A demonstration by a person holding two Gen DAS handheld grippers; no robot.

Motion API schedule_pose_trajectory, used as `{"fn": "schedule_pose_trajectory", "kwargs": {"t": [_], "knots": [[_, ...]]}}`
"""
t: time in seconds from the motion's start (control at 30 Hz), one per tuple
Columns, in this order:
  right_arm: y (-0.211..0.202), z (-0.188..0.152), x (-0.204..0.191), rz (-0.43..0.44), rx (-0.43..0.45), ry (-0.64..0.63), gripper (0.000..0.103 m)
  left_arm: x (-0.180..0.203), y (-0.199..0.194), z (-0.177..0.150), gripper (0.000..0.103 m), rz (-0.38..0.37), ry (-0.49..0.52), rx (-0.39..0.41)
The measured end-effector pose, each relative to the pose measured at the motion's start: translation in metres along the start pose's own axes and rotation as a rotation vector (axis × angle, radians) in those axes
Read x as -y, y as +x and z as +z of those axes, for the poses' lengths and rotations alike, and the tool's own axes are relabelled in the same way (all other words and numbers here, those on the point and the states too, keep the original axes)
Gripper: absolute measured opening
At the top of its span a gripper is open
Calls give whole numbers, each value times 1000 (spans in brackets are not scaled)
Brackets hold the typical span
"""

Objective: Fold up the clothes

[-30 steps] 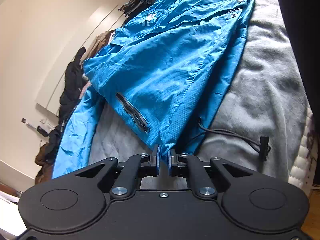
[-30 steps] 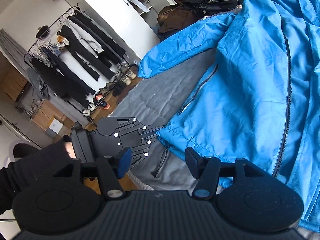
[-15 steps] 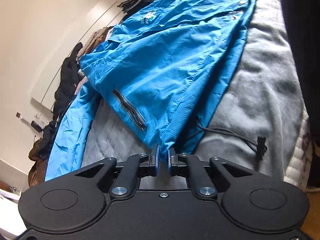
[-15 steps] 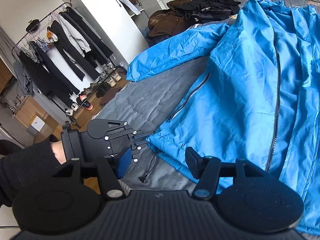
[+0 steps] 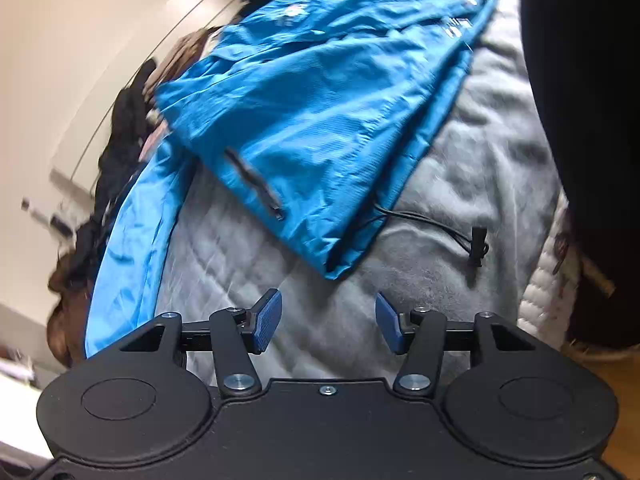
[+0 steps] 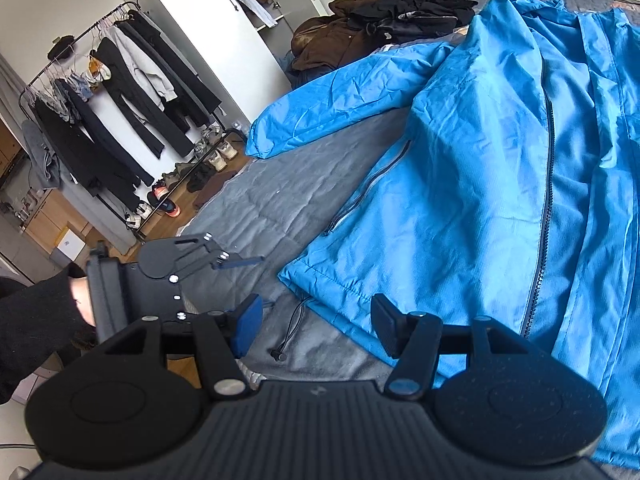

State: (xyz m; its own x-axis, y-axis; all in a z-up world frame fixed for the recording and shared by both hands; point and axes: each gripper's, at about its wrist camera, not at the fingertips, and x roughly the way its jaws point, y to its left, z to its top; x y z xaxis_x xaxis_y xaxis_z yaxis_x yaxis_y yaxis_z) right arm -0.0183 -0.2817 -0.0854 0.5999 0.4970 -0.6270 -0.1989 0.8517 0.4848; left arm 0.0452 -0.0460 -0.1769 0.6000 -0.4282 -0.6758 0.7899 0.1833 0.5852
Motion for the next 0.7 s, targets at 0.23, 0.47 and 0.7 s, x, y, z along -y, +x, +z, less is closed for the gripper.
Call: {"fn": "schedule_pose_trajectory", "kwargs": {"t": [0.23,0.47,0.7], "knots": [[1,-3,8,-10,10,19,59,-39,-24,31,66,-12,-301,-1],[-10,-1,19,-16,48,50,59,-64,-48,76,84,-19,-568,51],[-27,14,45,-41,111,84,60,-89,-50,121,87,-47,-795,120]]}}
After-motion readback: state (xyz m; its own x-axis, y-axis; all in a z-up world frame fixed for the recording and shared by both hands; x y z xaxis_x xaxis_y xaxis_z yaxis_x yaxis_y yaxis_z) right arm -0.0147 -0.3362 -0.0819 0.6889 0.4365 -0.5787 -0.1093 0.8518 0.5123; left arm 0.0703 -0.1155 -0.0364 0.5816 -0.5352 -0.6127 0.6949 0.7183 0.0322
